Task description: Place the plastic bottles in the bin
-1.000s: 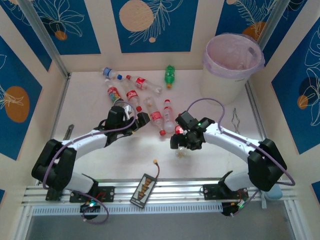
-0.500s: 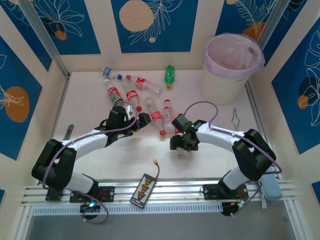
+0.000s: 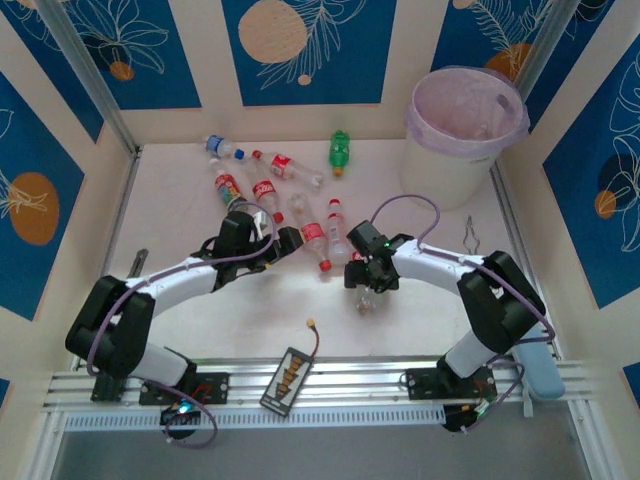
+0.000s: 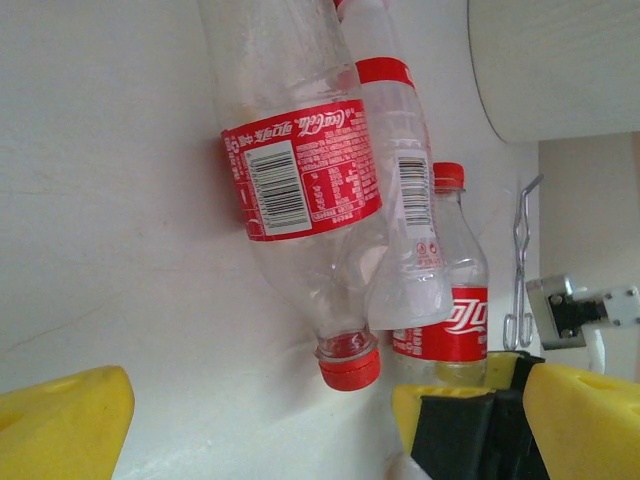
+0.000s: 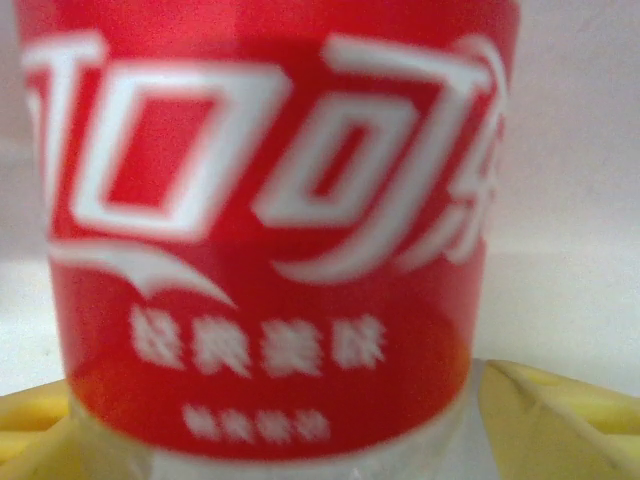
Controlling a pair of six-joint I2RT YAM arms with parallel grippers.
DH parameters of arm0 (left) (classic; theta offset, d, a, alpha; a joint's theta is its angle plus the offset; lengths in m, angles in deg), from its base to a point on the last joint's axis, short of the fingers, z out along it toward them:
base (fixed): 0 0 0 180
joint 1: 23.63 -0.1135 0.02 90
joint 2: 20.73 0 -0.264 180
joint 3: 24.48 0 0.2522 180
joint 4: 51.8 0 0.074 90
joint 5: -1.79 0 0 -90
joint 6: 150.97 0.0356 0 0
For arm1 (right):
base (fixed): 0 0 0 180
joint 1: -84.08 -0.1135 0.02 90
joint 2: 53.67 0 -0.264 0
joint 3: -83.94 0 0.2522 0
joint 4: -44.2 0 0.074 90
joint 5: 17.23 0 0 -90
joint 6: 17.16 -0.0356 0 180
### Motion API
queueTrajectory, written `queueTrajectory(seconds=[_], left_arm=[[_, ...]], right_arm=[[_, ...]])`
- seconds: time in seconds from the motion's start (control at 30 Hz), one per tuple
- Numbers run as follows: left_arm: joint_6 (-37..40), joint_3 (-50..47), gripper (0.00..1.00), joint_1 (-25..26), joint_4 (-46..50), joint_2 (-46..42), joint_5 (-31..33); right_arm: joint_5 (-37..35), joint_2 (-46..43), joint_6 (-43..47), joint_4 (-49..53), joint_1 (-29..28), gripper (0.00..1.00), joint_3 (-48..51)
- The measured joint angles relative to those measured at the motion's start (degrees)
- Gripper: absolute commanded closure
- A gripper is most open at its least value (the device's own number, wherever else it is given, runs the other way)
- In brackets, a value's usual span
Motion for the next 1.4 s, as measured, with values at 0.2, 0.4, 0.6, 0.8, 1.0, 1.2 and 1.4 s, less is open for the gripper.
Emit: queueTrajectory(seconds=[0.2, 0.4, 0.6, 0.8, 1.0, 1.2, 1.4], left_arm=[[1.3, 0.0, 0.00, 0.0, 1.9, -0.1, 0.9], [2.5, 0.1, 0.00, 0.0, 3.1, -0.2, 1.1], [2.5, 0.1, 0.00, 0.0, 3.2, -0.5, 1.1], [2.5, 0.1, 0.00, 0.0, 3.2, -0.5, 1.3], [2.6, 0.1, 0.00, 0.0, 3.1, -0.5, 1.5], [2.7, 0.1, 0.00, 0.0, 2.3, 0.2, 0.8], [2.4, 0.4, 0.00, 0.0, 1.1, 0.7, -0.1]], right_arm=[[-0.7, 2.2, 2.4, -1.8, 1.6, 0.29, -0.9], [-1.2, 2.5, 4.1, -2.3, 2.9, 0.42, -1.1], [-1.5, 2.4, 4.7, -2.4, 3.3, 0.48, -1.2], [-1.6, 0.9, 5.2, -1.1, 3.4, 0.48, -1.5], [-1.7, -4.9, 8.3, 2.6, 3.4, 0.48, -5.6], [0.4, -13.2, 15.0, 4.9, 5.0, 0.49, -14.5], [3.3, -15.5, 22.5, 6.0, 13.2, 0.54, -28.9]])
